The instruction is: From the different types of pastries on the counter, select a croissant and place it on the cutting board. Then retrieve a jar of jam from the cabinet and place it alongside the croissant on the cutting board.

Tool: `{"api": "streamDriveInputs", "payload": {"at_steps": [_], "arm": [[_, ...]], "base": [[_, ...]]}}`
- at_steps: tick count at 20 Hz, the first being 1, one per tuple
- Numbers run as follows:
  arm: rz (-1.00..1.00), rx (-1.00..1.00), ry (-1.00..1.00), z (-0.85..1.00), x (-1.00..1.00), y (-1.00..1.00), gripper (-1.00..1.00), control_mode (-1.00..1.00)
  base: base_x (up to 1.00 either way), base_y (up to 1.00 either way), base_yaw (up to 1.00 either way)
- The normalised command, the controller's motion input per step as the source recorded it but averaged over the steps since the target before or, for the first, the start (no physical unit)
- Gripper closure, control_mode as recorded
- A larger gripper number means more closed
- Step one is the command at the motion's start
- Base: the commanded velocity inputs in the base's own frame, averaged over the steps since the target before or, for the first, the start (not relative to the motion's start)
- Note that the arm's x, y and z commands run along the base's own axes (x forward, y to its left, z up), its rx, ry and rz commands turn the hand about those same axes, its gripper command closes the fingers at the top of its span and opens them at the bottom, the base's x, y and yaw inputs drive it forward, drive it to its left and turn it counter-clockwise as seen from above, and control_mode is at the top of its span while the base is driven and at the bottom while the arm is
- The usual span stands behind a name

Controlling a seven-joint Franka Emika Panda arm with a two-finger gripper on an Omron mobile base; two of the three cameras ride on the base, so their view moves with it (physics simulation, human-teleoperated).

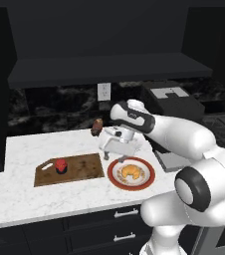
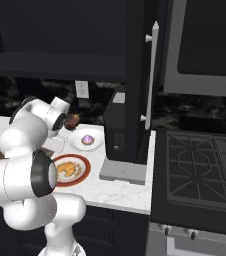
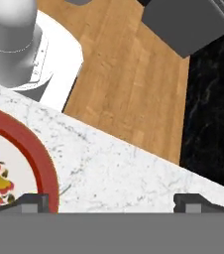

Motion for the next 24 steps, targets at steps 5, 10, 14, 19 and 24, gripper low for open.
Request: {"api": "streamDriveInputs", "payload": {"at_steps": [5, 10, 14, 19, 24], "arm": [[0.15, 0.0, -0.08, -0.07, 0.0, -0.34, -1.0, -1.0], [0.17, 0.0, -0.01, -0.02, 0.0, -0.25, -1.0, -1.0], [0.16, 0.0, -0.01, 0.0, 0.0, -0.18, -1.0, -1.0], [0.09, -0.02, -0.09, 0.0, 0.0, -0.18, -1.0, -1.0], [0.04, -0.02, -0.12, -0.01, 0.0, -0.23, -1.0, -1.0]], "base": [[0.0, 0.0, 0.0], [0.0, 0.0, 0.0], [0.0, 0.0, 0.0], [0.0, 0.0, 0.0], [0.0, 0.0, 0.0]]}}
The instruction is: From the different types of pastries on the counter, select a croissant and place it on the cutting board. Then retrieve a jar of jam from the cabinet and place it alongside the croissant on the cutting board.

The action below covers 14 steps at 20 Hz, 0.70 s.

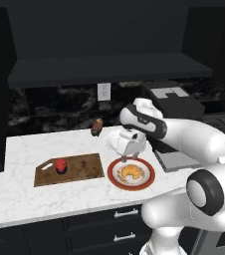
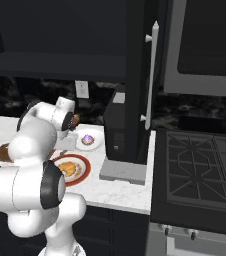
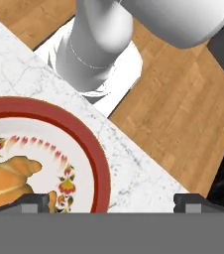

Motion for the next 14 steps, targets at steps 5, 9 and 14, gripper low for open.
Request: {"api": "streamDriveInputs", "payload": {"at_steps": [5, 9, 14], "arm": [[0.03, -0.01, -0.16, -0.07, 0.0, -0.31, -1.0, -1.0], [0.02, 0.0, -0.13, -0.12, 0.0, -0.26, -1.0, -1.0], [0.03, -0.01, -0.08, -0.12, 0.0, -0.15, -1.0, -1.0]], "base": [[0.0, 0.0, 0.0], [0.0, 0.0, 0.0], [0.0, 0.0, 0.0]]}}
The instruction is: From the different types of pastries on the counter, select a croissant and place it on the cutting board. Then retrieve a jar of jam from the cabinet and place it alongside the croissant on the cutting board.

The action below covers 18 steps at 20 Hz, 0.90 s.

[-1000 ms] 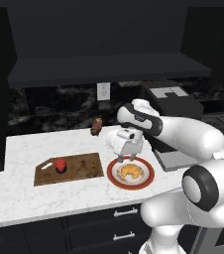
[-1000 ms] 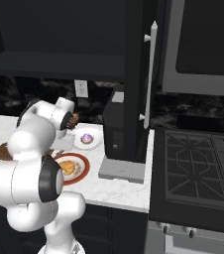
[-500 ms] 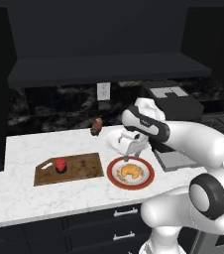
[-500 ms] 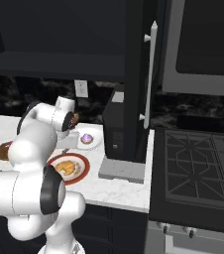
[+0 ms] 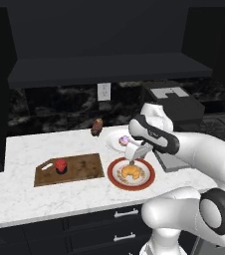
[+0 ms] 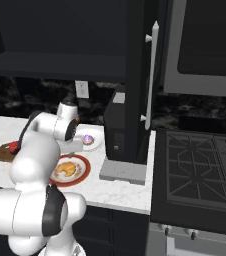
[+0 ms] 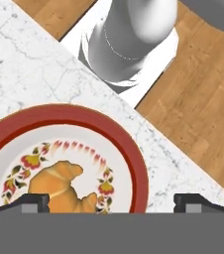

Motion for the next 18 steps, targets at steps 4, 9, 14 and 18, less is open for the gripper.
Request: {"api": "streamDriveInputs", "payload": {"at_steps": [4, 9, 14, 18], "arm": [[0.07, -0.05, -0.04, -0.1, 0.03, -0.08, -1.0, -1.0], [0.07, -0.04, -0.02, -0.12, 0.19, -0.12, -1.0, -1.0], [0.06, -0.01, 0.0, -0.05, 0.43, -0.12, -1.0, -1.0], [0.03, -0.01, 0.0, -0.06, 0.37, -0.06, -1.0, -1.0]], "base": [[0.0, 0.0, 0.0], [0.0, 0.0, 0.0], [0.0, 0.0, 0.0], [0.0, 0.0, 0.0]]}}
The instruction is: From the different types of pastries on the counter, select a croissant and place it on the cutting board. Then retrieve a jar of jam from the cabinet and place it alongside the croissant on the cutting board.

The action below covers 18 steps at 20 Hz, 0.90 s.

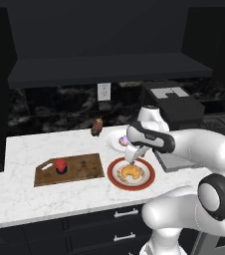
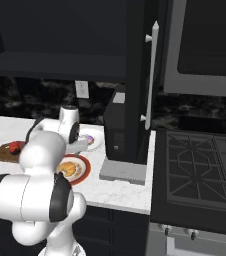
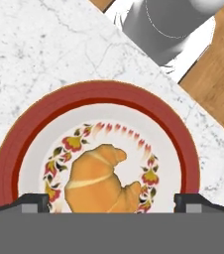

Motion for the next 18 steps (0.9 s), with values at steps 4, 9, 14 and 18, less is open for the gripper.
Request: {"api": "streamDriveInputs", "payload": {"at_steps": [4, 9, 14, 18], "arm": [[0.02, -0.04, 0.0, -0.24, 0.11, 0.0, -1.0, -1.0], [0.02, -0.01, 0.0, -0.31, 0.0, -0.09, -1.0, -1.0], [0.02, 0.0, 0.0, -0.16, 0.0, -0.15, -1.0, -1.0], [0.03, 0.0, 0.0, -0.19, 0.0, -0.07, -1.0, -1.0]], "base": [[0.0, 0.0, 0.0], [0.0, 0.0, 0.0], [0.0, 0.0, 0.0], [0.0, 0.0, 0.0]]}}
